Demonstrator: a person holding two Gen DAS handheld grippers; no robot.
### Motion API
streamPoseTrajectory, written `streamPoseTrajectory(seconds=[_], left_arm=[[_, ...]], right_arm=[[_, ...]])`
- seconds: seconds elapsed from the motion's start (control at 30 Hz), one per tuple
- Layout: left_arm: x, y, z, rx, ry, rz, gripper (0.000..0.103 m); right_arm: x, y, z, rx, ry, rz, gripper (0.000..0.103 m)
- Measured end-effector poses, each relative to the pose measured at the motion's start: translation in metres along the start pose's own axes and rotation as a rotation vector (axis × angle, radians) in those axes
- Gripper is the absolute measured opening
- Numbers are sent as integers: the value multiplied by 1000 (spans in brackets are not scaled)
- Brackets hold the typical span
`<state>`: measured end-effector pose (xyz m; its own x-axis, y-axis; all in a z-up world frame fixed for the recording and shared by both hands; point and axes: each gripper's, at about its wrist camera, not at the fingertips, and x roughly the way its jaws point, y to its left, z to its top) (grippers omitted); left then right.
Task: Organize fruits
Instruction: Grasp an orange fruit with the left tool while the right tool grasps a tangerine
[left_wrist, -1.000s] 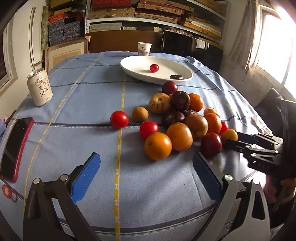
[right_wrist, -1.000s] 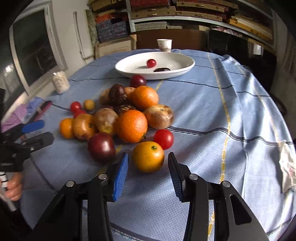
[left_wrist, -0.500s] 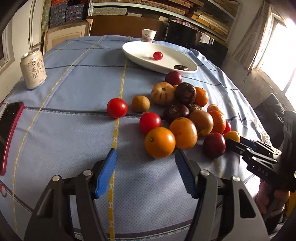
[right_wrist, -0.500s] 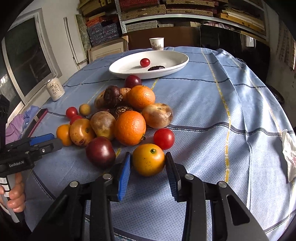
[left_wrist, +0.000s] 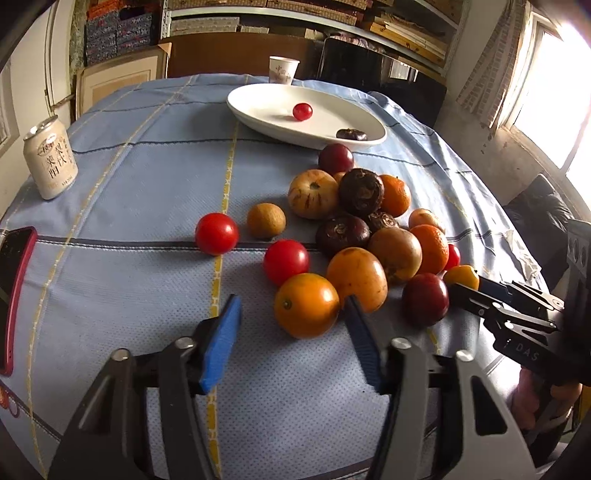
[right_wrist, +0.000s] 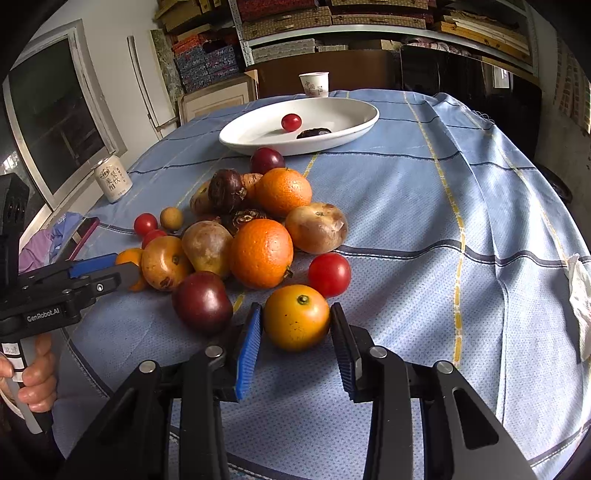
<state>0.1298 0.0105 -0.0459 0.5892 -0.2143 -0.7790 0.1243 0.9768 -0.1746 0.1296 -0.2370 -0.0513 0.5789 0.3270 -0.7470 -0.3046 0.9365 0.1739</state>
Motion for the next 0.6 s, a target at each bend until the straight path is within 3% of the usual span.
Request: streamPoseTrajectory(seconds=[0.13, 0.37, 0.47, 0.6], left_arm=[[3, 2, 0, -8, 11, -25, 50], [7, -3, 6, 15, 7, -5, 49], [7, -5, 6, 29, 6, -30, 38], [5, -13, 3, 67, -1, 6, 37]], right_arm=[[0, 1, 0, 0, 0, 0, 38], [1, 1, 0, 0, 5, 3, 38], [1, 1, 0, -1, 5, 2, 38], [1, -1, 0, -1, 4, 0, 38]])
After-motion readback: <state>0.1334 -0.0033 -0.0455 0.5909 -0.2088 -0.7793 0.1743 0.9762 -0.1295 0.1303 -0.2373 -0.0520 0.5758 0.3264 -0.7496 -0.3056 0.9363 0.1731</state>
